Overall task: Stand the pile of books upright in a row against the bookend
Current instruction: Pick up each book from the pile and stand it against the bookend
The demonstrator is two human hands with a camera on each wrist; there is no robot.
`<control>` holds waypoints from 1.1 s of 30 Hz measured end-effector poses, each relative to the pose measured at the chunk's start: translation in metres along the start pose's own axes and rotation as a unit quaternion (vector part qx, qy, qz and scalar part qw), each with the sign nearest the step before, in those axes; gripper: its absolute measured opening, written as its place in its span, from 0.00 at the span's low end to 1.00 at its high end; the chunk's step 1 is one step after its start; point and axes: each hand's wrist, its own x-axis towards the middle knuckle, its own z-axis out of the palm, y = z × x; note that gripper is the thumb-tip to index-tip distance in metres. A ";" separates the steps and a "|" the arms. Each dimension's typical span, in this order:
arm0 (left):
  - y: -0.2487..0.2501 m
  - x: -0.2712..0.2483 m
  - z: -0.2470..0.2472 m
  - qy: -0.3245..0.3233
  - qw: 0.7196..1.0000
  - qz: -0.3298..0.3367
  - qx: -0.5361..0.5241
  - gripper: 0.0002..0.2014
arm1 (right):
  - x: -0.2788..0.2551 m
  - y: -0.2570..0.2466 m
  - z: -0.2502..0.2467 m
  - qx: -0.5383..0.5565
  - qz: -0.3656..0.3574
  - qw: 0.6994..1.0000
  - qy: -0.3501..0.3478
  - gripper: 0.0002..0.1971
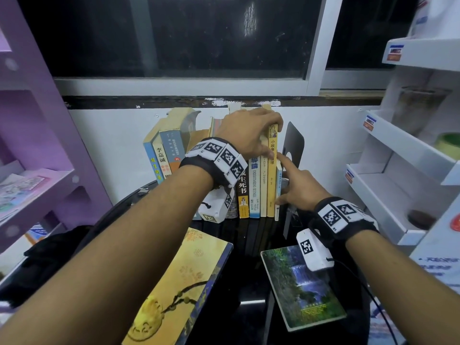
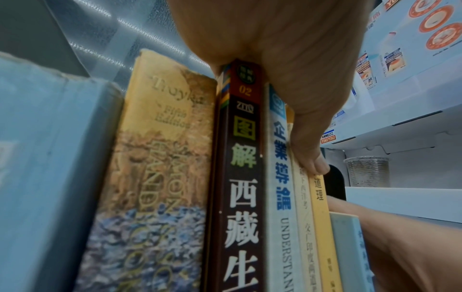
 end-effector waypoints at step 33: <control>0.001 0.001 -0.001 0.000 1.000 -0.018 -0.012 0.25 | 0.023 0.011 0.008 0.037 0.000 0.999 -0.034 0.62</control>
